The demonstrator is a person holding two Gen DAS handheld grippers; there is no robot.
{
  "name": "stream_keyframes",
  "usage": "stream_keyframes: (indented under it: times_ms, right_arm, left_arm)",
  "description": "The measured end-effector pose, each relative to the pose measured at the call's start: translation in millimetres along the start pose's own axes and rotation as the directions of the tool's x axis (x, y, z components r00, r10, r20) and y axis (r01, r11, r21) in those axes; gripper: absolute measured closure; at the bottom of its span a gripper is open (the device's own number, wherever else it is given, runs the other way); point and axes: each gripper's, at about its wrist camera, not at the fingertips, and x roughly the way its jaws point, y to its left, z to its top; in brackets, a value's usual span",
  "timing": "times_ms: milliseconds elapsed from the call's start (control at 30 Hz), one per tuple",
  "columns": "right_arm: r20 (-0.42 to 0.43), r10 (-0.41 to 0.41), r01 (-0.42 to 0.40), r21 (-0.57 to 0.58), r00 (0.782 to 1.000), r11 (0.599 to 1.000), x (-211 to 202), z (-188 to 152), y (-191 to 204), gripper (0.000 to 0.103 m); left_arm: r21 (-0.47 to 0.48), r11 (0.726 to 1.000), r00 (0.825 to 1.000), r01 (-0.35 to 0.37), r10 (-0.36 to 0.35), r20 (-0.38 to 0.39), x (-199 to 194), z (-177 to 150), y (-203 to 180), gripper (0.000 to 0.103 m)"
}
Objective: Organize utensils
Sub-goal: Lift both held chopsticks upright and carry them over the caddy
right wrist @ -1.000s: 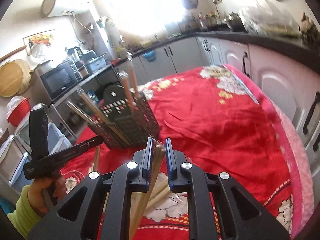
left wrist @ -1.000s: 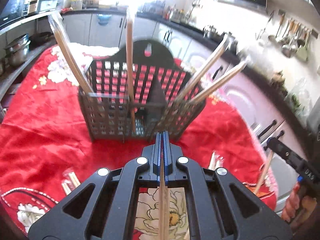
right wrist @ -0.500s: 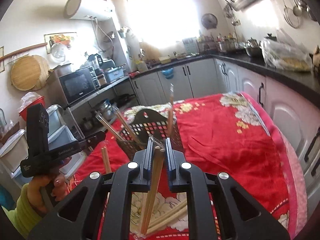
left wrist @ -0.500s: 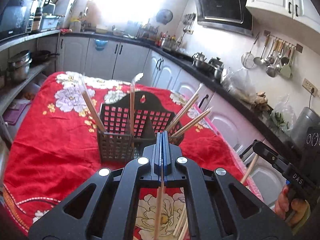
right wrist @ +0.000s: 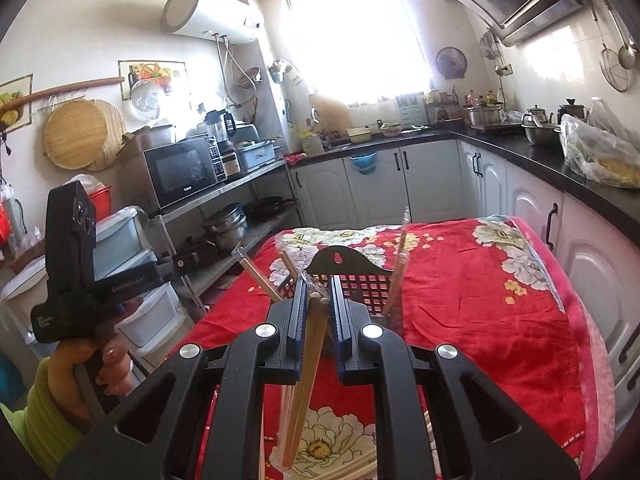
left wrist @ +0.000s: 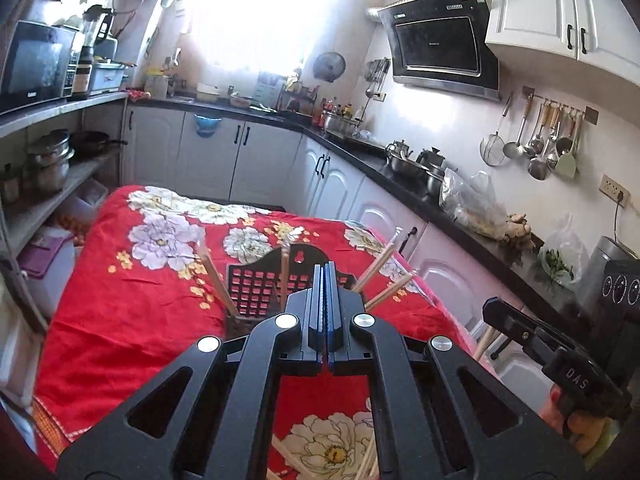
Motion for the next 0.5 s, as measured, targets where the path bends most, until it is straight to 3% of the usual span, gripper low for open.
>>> stream_keyframes:
  times_ms: [133,233,267,333,367,500]
  right_arm:
    - [-0.005,0.005,-0.005,-0.002,1.0,1.0,5.4,0.2,3.2,0.092]
    - [-0.013,0.009,-0.009,0.0,1.0,1.0,9.7,-0.1,3.7,0.092]
    - [-0.013,0.01,-0.01,-0.001,1.0,1.0,10.8,0.6,3.6,0.092]
    - [-0.011,0.013,-0.013,-0.006,1.0,1.0,12.6,2.4,4.5,0.092]
    - [-0.006,0.015,-0.015,-0.008,1.0,1.0,13.2,5.0,5.0,0.092]
    - [0.026,0.013,-0.013,-0.024,1.0,1.0,12.3,18.0,7.5,0.092]
  left_arm:
    - [-0.016,0.999,0.999,-0.039,0.038,-0.034,7.6,-5.9,15.0,0.103]
    - [-0.053,0.994,0.991,-0.094,0.088,-0.105,26.9,-19.9,38.2,0.103]
    - [-0.065,0.992,0.986,-0.105,0.096,-0.137,34.7,-24.6,45.7,0.101]
    - [-0.086,0.988,0.977,-0.125,0.107,-0.185,49.0,-33.0,58.9,0.085]
    - [-0.099,0.984,0.968,-0.148,0.124,-0.216,58.6,-39.1,68.3,0.082]
    - [-0.148,0.971,0.937,-0.189,0.134,-0.322,88.4,-62.5,96.9,0.079]
